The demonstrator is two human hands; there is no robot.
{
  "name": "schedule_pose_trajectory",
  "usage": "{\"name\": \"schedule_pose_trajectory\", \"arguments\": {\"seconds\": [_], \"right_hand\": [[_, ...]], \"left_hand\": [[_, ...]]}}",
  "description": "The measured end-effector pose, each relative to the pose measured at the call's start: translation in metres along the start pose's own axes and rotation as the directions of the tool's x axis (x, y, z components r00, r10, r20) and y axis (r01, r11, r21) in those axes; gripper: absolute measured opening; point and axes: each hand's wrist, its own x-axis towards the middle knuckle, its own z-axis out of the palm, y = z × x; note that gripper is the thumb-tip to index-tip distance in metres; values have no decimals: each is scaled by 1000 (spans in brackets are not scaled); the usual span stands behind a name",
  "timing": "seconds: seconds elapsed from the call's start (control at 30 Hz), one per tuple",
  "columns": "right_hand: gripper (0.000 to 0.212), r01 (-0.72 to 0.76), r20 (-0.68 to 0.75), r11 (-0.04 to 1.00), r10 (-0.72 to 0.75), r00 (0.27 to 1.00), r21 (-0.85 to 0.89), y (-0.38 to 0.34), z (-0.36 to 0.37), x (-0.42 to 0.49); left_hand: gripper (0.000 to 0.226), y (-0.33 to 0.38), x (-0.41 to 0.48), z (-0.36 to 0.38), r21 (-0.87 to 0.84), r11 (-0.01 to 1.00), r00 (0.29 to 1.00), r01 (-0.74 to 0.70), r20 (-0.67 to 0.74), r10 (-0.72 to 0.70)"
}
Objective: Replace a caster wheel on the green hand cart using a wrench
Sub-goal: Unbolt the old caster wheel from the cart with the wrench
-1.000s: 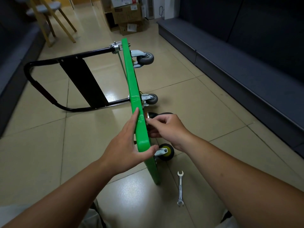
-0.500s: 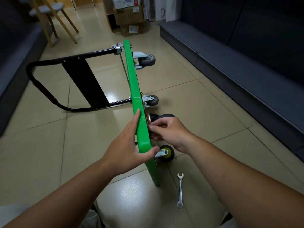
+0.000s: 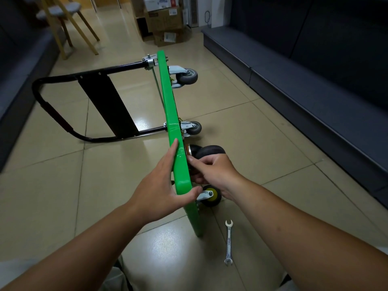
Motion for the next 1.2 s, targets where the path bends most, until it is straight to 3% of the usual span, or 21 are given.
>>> {"name": "schedule_pose_trajectory", "arguments": {"seconds": [0.27, 0.57, 0.67, 0.83, 1.0, 1.1, 1.2], "right_hand": [[11, 148, 36, 985, -145, 989, -92, 7, -9, 6], [14, 269, -43, 935, -286, 957, -231, 26, -31, -6], [16, 179, -108, 931, -223, 969, -317, 58, -47, 0], [17, -45, -353, 967, -47, 934, -249, 140, -57, 26], [14, -317, -605, 931, 148, 782, -183, 231, -53, 30], [17, -439, -646, 883, 241, 724, -163, 272, -54, 22], [5, -523, -625, 822, 290, 725, -226, 299, -65, 14]], "left_hand": [[127, -1, 0, 1, -12, 1000, 1000, 4, 9, -4], [124, 0, -2, 1, 38, 999, 1000, 15, -3, -15], [119, 0, -2, 8, 140, 990, 998, 35, -53, -28], [111, 5, -1, 19, 283, 957, 989, 66, -144, -25], [109, 2, -2, 20, 196, 980, 987, 44, -157, -13], [107, 2, -1, 19, 162, 987, 986, 21, -168, 6], [106, 1, -2, 20, 146, 989, 983, -1, -180, 28]]}}
